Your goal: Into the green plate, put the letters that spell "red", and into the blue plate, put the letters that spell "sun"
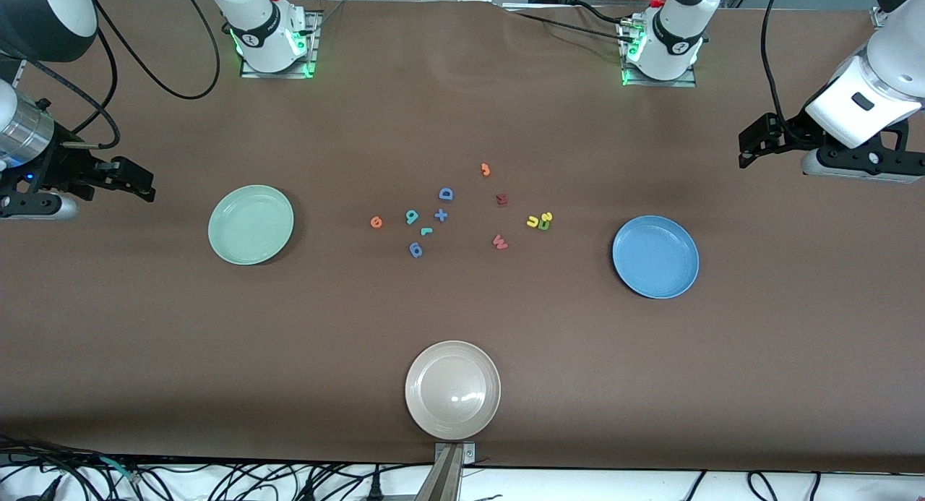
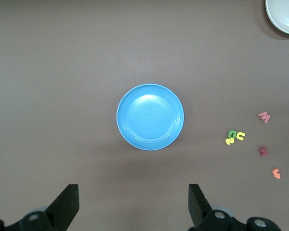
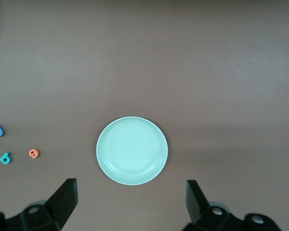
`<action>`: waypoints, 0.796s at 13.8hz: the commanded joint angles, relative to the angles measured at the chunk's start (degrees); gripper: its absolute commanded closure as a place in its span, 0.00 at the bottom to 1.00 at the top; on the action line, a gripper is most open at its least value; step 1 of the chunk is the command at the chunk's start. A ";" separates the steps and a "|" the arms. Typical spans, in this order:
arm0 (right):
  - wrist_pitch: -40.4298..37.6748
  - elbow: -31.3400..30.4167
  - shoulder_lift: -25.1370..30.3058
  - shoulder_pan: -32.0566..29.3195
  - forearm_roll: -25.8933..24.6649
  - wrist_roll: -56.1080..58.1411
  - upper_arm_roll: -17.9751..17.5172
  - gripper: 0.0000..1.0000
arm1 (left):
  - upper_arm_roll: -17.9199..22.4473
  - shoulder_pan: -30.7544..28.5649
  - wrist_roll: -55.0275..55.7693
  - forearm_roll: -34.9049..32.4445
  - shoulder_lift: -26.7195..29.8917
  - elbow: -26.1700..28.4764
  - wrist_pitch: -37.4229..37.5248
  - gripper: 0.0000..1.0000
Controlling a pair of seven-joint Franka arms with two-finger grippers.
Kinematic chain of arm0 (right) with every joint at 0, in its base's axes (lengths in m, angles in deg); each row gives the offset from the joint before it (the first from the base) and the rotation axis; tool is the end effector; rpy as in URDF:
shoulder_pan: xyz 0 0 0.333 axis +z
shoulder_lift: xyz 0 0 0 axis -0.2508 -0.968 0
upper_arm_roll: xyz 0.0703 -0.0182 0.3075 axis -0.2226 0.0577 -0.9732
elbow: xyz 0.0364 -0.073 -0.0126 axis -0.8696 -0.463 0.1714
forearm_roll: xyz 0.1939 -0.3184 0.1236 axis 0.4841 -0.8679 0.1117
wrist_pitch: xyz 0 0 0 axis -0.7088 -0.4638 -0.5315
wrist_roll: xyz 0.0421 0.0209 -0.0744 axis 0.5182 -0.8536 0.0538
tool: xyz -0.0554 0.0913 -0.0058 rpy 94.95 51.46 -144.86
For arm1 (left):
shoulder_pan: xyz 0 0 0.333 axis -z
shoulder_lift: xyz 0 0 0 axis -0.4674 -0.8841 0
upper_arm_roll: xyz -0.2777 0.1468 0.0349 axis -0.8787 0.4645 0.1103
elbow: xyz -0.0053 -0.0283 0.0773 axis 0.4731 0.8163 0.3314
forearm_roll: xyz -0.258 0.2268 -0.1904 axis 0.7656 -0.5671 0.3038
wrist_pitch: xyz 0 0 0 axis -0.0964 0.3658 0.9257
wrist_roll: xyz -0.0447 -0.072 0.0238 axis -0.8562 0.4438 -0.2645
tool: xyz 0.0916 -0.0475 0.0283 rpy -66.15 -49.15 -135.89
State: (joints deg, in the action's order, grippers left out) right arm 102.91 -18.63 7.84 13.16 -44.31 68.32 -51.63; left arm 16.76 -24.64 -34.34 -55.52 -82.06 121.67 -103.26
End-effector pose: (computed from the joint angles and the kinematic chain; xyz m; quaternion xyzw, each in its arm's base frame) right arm 0.5926 0.0166 0.5574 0.9999 0.0006 0.0037 0.0147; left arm 0.5472 -0.0581 0.5955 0.9991 -0.0425 -0.0034 0.0030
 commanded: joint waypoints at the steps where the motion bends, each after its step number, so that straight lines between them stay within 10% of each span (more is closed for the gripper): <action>1: -0.10 0.27 0.26 0.58 -0.42 -0.63 0.33 0.00 | 0.26 -0.06 0.02 1.32 0.86 0.25 0.68 0.00; 11: -0.45 -0.08 0.53 0.58 -0.15 -0.72 0.51 0.00 | 0.26 -0.41 -0.15 1.32 0.86 0.25 1.38 0.00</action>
State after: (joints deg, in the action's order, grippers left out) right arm 102.86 -18.63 7.84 13.16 -44.31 68.32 -51.62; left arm 16.76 -24.71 -34.34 -55.52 -82.06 121.67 -102.55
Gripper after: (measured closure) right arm 0.000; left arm 0.000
